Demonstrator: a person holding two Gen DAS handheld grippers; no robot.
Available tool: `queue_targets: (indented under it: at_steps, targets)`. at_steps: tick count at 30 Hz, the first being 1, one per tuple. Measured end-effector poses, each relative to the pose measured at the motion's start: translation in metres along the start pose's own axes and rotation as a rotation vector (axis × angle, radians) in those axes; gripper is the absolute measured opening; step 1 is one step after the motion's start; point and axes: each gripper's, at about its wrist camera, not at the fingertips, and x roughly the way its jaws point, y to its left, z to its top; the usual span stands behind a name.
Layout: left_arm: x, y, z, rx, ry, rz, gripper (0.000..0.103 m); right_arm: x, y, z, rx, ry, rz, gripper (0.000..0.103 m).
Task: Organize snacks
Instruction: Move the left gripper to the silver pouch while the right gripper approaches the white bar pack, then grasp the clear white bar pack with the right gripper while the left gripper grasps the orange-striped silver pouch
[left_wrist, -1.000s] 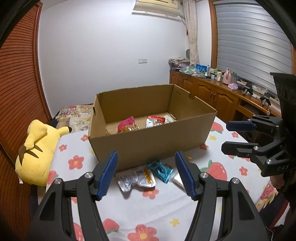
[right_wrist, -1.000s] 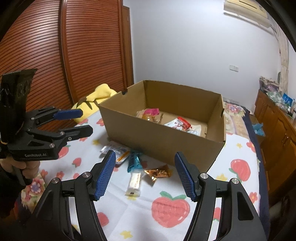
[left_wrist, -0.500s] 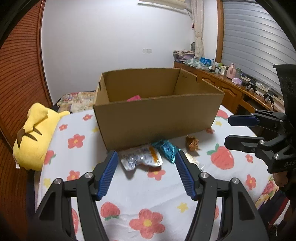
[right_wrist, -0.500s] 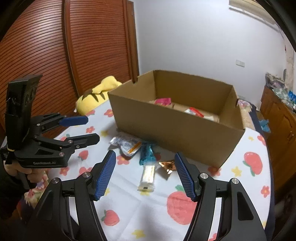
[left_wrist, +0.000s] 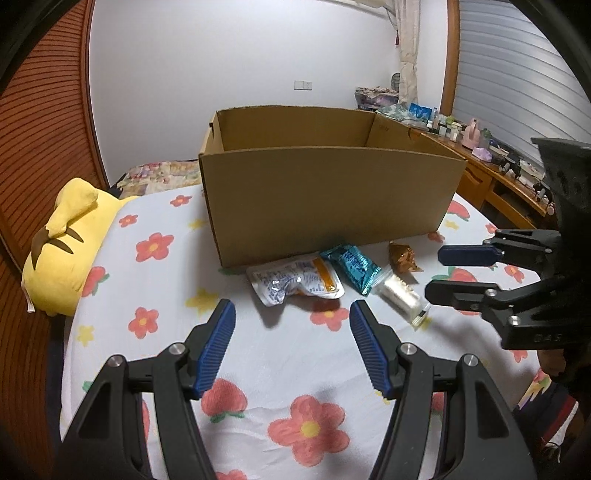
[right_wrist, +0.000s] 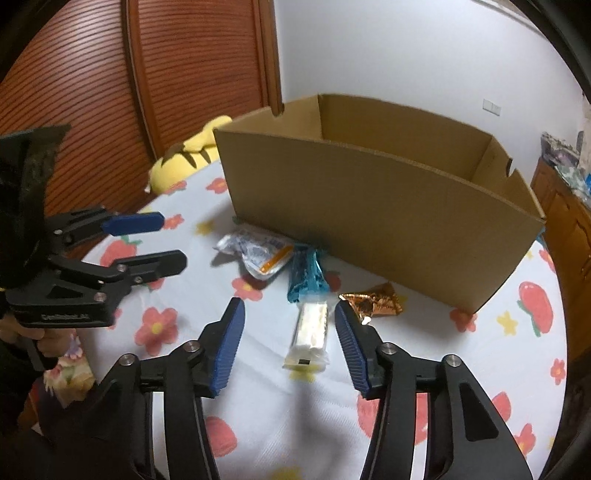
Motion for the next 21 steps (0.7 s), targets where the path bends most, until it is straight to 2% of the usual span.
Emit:
queue_targets:
  at_steps: [11,19,21]
  targets:
    - [0.007,0.003,-0.005,-0.013,0.016,-0.005,0.065,0.032,-0.007,-0.003,0.021,0.079,0.002,0.035]
    - [0.013,0.004,-0.002,-0.011,0.023,-0.003,0.065,0.042,-0.011,-0.002,0.013,0.105,-0.026,0.035]
    - [0.016,0.003,0.0,-0.012,0.022,-0.001,0.065,0.045,-0.012,-0.003,0.008,0.114,-0.033,0.03]
